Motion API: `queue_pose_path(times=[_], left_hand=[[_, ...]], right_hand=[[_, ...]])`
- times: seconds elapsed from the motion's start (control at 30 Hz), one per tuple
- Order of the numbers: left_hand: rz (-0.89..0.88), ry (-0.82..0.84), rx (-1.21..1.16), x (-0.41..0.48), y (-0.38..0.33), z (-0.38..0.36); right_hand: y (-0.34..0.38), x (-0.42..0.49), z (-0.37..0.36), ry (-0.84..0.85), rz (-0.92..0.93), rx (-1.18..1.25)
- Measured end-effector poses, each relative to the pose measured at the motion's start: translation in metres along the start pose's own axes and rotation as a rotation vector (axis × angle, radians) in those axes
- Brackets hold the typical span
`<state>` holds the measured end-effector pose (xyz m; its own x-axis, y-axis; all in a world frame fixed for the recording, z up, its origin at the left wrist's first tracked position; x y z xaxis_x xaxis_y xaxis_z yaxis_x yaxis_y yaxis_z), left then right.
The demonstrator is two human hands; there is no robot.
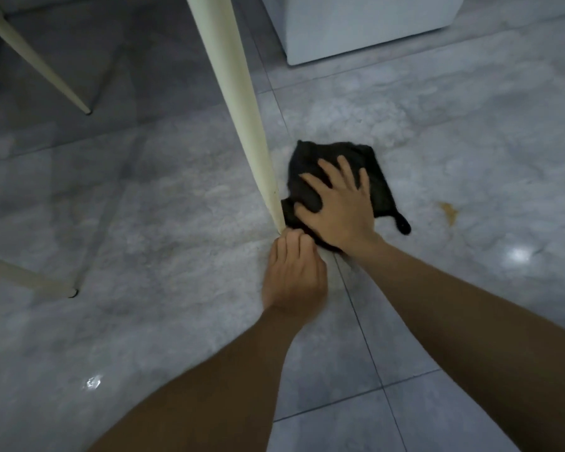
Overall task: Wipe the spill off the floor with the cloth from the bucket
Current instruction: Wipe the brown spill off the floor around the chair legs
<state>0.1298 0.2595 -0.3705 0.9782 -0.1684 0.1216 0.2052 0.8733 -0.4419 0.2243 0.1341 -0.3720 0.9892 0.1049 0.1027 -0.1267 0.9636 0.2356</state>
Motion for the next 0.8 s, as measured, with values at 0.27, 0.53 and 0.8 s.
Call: queue_pose_path(times=[0.27,0.53,0.8], left_hand=[[0.034,0.074,0.007,0.002,0.002,-0.006],[0.012,0.040,0.123,0.000,-0.010,-0.003],[-0.124,0.221,0.070,0.007,-0.084,-0.044]], right_hand=[[-0.024,-0.063,0.018,-0.020,-0.083,0.028],[-0.115,-0.133,0.044,0.011,-0.523,-0.125],[-0.105,-0.172,0.043,-0.030,-0.269,-0.048]])
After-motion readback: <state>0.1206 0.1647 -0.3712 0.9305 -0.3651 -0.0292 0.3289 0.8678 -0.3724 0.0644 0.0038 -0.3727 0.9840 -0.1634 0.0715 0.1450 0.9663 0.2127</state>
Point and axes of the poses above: each hand's wrist, its own x-axis towards the middle knuckle, its own z-axis out of the back of the hand, y = z × x, the point moved 5 cm from there along x, towards the middle knuckle, and after that the axes turned 8 degrees about z, right-handed, at the moved point
